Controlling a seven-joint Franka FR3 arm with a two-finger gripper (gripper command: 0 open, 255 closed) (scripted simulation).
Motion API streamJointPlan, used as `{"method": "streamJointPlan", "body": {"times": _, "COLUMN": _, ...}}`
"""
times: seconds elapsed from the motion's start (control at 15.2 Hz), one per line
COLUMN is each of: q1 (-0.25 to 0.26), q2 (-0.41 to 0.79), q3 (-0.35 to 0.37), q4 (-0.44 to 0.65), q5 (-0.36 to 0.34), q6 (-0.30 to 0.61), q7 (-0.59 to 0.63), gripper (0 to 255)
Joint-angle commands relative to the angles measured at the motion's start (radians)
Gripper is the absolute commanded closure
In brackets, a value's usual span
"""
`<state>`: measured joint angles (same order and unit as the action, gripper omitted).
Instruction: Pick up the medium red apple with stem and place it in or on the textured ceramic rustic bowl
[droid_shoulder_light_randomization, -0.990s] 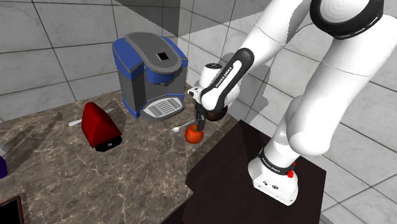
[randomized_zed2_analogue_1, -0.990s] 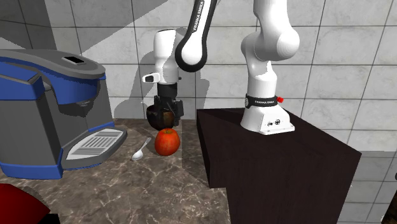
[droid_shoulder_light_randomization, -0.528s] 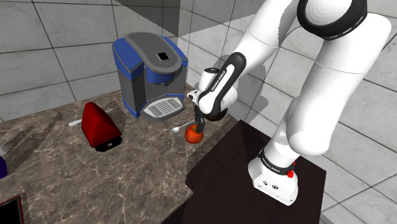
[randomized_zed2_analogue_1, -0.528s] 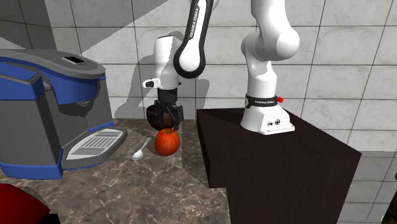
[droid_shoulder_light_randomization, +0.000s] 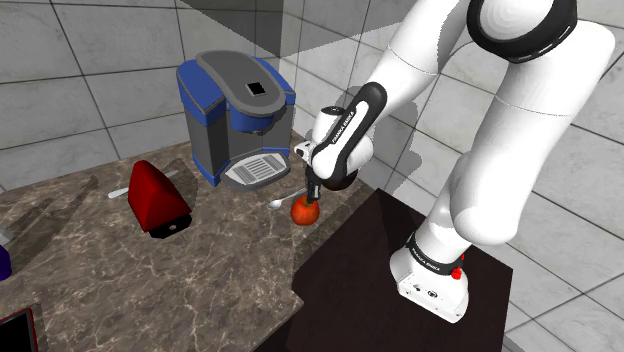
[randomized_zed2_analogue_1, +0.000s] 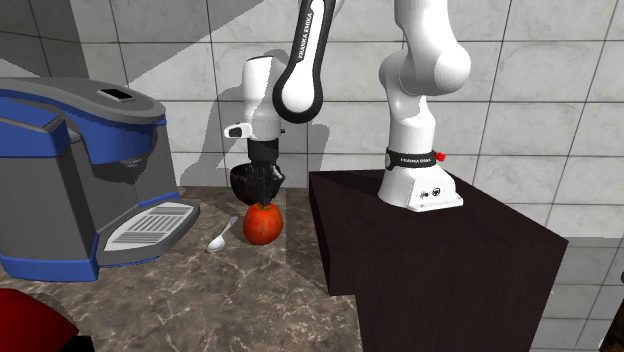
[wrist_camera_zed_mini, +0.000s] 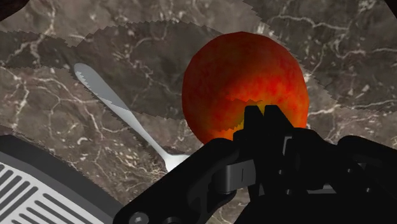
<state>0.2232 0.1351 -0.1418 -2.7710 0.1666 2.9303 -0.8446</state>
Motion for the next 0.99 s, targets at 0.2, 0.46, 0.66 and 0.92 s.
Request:
{"method": "streamJointPlan", "body": {"times": 0.2, "q1": 0.001, "q2": 0.001, "q3": 0.001, "q4": -0.001, "q5": 0.0, "q6": 0.0, "q7": 0.001, "gripper": 255}}
{"method": "streamJointPlan", "body": {"times": 0.46, "q1": 0.015, "q2": -0.058, "q3": -0.027, "q4": -0.008, "q5": -0.054, "q6": -0.05, "q7": 0.04, "gripper": 255}}
{"method": "streamJointPlan", "body": {"times": 0.66, "q1": 0.018, "q2": -0.117, "q3": -0.041, "q4": -0.014, "q5": -0.102, "q6": -0.101, "q7": 0.075, "gripper": 255}}
{"method": "streamJointPlan", "body": {"times": 0.92, "q1": 0.011, "q2": -0.191, "q3": -0.046, "q4": -0.016, "q5": -0.15, "q6": -0.172, "q7": 0.11, "gripper": 255}}
